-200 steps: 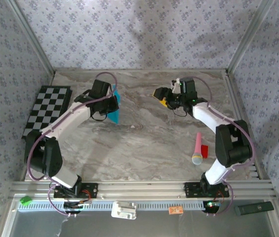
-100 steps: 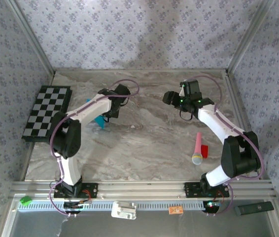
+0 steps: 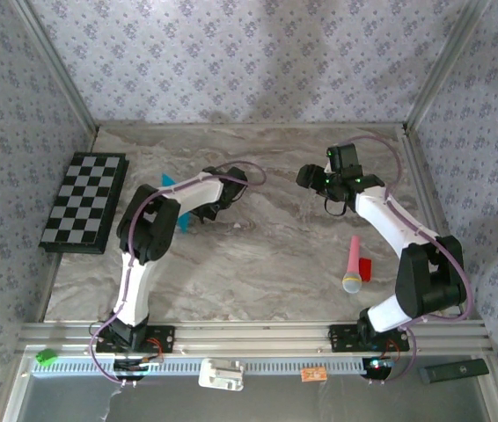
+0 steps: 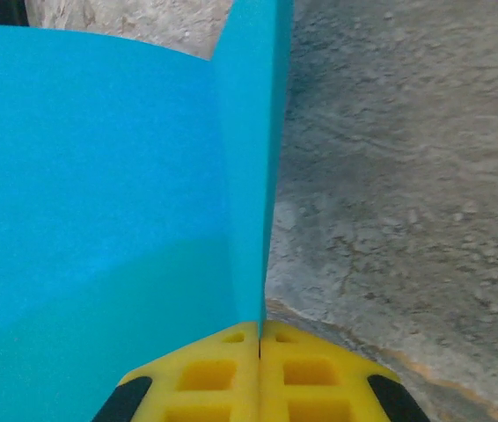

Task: Fold a paper plane with a square sheet of paper (pick it up from the middle)
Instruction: Turn over the paper at the center of the table.

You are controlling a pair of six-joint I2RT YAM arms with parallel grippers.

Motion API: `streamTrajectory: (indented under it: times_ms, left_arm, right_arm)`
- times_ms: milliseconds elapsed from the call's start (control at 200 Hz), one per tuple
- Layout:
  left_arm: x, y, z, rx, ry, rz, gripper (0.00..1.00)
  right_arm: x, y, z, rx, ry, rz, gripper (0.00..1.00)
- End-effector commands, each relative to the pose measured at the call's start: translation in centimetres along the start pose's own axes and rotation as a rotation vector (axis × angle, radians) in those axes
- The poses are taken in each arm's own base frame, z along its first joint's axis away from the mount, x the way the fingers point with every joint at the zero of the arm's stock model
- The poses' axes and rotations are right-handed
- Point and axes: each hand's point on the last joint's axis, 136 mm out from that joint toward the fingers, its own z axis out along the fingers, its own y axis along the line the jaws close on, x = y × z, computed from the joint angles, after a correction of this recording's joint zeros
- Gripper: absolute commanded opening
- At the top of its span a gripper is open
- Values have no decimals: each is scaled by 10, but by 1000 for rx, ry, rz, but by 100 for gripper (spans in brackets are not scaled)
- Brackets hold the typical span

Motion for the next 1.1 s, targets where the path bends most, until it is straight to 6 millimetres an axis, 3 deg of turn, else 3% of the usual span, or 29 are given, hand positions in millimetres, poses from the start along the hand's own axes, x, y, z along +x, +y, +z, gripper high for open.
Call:
streamTrajectory:
  times_ms: [0, 260, 480, 655, 815, 1094]
  left_arm:
    - [-7, -3, -1, -51, -18, 34, 3]
    - [-5, -28, 3, -9, -4, 44, 6]
    - [-5, -37, 0, 33, 1, 37, 13]
    - [-8, -49, -12, 137, 10, -9, 18]
    - [-16, -59, -38, 293, 6, -92, 26]
    - [-24, -100, -125, 748, 20, -237, 42]
  right_arm:
    - [3, -6, -1, 18, 11, 6, 74]
    - [7, -4, 7, 0, 40, 21, 73]
    - [9, -3, 13, -6, 60, 26, 73]
    - [10, -2, 16, -11, 67, 33, 72]
    - [9, -2, 18, -10, 68, 37, 72]
    - [6, -12, 11, 18, 21, 53, 73]
